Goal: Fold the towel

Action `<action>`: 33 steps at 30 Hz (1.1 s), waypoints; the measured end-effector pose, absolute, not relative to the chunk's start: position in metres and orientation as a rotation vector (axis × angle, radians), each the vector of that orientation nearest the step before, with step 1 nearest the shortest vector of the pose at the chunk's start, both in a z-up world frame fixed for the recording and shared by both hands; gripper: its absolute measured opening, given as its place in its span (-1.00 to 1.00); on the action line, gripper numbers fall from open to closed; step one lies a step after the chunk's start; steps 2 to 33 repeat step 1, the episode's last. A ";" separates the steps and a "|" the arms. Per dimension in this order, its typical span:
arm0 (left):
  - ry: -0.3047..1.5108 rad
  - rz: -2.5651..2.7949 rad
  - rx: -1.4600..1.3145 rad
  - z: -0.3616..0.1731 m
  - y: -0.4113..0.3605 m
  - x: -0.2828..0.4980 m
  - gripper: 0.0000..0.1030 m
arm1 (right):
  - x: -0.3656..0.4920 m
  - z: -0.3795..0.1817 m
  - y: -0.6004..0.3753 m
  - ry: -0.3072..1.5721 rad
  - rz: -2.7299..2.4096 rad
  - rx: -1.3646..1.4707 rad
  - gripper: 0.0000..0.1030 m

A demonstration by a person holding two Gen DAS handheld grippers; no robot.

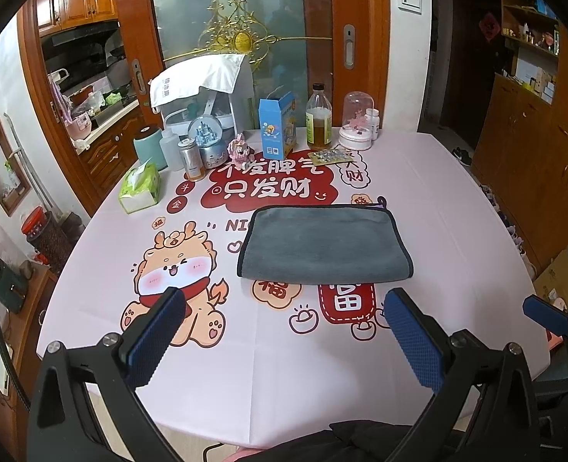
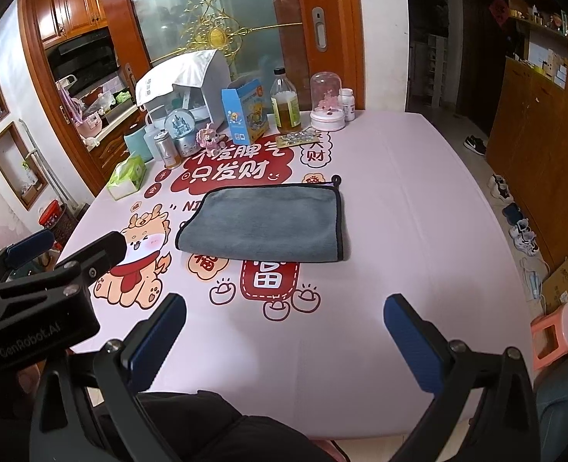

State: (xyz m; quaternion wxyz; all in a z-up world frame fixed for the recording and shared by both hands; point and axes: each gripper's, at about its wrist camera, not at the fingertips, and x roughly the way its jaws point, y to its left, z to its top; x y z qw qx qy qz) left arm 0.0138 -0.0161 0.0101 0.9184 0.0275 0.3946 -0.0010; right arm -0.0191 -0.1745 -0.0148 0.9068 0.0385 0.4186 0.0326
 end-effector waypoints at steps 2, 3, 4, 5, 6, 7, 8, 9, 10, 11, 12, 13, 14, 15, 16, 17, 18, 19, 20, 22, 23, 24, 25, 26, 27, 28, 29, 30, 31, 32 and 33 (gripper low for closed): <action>0.812 -0.002 0.057 0.011 -0.016 0.014 0.99 | -0.019 -0.015 -0.175 0.865 0.067 0.080 1.00; 0.812 -0.002 0.057 0.011 -0.016 0.014 0.99 | -0.019 -0.015 -0.175 0.865 0.067 0.080 1.00; 0.812 -0.002 0.057 0.011 -0.016 0.014 0.99 | -0.019 -0.015 -0.175 0.865 0.067 0.080 1.00; 0.812 -0.002 0.057 0.011 -0.016 0.014 0.99 | -0.019 -0.015 -0.175 0.865 0.067 0.080 1.00; 0.812 -0.002 0.057 0.011 -0.016 0.014 0.99 | -0.019 -0.015 -0.175 0.865 0.067 0.080 1.00; 0.812 -0.002 0.057 0.011 -0.016 0.014 0.99 | -0.019 -0.015 -0.175 0.865 0.067 0.080 1.00; 0.812 -0.002 0.057 0.011 -0.016 0.014 0.99 | -0.019 -0.015 -0.175 0.865 0.067 0.080 1.00; 0.812 -0.002 0.057 0.011 -0.016 0.014 0.99 | -0.019 -0.015 -0.175 0.865 0.067 0.080 1.00; 0.812 -0.002 0.057 0.011 -0.016 0.014 0.99 | -0.019 -0.015 -0.175 0.865 0.067 0.080 1.00; 0.812 -0.002 0.057 0.011 -0.016 0.014 0.99 | -0.019 -0.015 -0.175 0.865 0.067 0.080 1.00; 0.812 -0.002 0.057 0.011 -0.016 0.014 0.99 | -0.019 -0.015 -0.175 0.865 0.067 0.080 1.00; 0.812 -0.002 0.057 0.011 -0.016 0.014 0.99 | -0.019 -0.015 -0.175 0.865 0.067 0.080 1.00; 0.812 -0.002 0.057 0.011 -0.016 0.014 0.99 | -0.019 -0.015 -0.175 0.865 0.067 0.080 1.00; 0.812 -0.002 0.057 0.011 -0.016 0.014 0.99 | -0.019 -0.015 -0.175 0.865 0.067 0.080 1.00; 0.812 -0.002 0.057 0.011 -0.016 0.014 0.99 | -0.019 -0.015 -0.175 0.865 0.067 0.080 1.00; 0.812 -0.002 0.057 0.011 -0.016 0.014 0.99 | -0.019 -0.015 -0.175 0.865 0.067 0.080 1.00; 0.812 -0.002 0.057 0.011 -0.016 0.014 0.99 | -0.019 -0.015 -0.175 0.865 0.067 0.080 1.00; 0.812 -0.002 0.057 0.011 -0.016 0.014 0.99 | -0.019 -0.015 -0.175 0.865 0.067 0.080 1.00; 0.812 -0.002 0.057 0.011 -0.016 0.014 0.99 | -0.019 -0.015 -0.175 0.865 0.067 0.080 1.00; 0.812 -0.002 0.057 0.011 -0.016 0.014 0.99 | -0.019 -0.015 -0.175 0.865 0.067 0.080 1.00; 0.812 -0.002 0.057 0.011 -0.016 0.014 0.99 | -0.019 -0.015 -0.175 0.865 0.067 0.080 1.00; 0.812 -0.002 0.057 0.011 -0.016 0.014 0.99 | -0.019 -0.015 -0.175 0.865 0.067 0.080 1.00; 0.812 -0.002 0.057 0.011 -0.016 0.014 0.99 | -0.019 -0.015 -0.175 0.865 0.067 0.080 1.00; 0.812 -0.002 0.057 0.011 -0.016 0.014 0.99 | -0.019 -0.015 -0.175 0.865 0.067 0.080 1.00; 0.812 -0.002 0.057 0.011 -0.016 0.014 0.99 | -0.019 -0.015 -0.175 0.865 0.067 0.080 1.00; 0.812 -0.002 0.057 0.011 -0.016 0.014 0.99 | -0.019 -0.015 -0.175 0.865 0.067 0.080 1.00; 0.812 -0.002 0.057 0.011 -0.016 0.014 0.99 | -0.019 -0.015 -0.175 0.865 0.067 0.080 1.00; 0.812 -0.002 0.057 0.011 -0.016 0.014 0.99 | -0.019 -0.015 -0.175 0.865 0.067 0.080 1.00; 0.812 -0.002 0.057 0.011 -0.016 0.014 0.99 | -0.019 -0.015 -0.175 0.865 0.067 0.080 1.00; 0.812 -0.002 0.057 0.011 -0.016 0.014 0.99 | -0.019 -0.015 -0.175 0.865 0.067 0.080 1.00; 0.812 -0.002 0.057 0.011 -0.016 0.014 0.99 | -0.019 -0.015 -0.175 0.865 0.067 0.080 1.00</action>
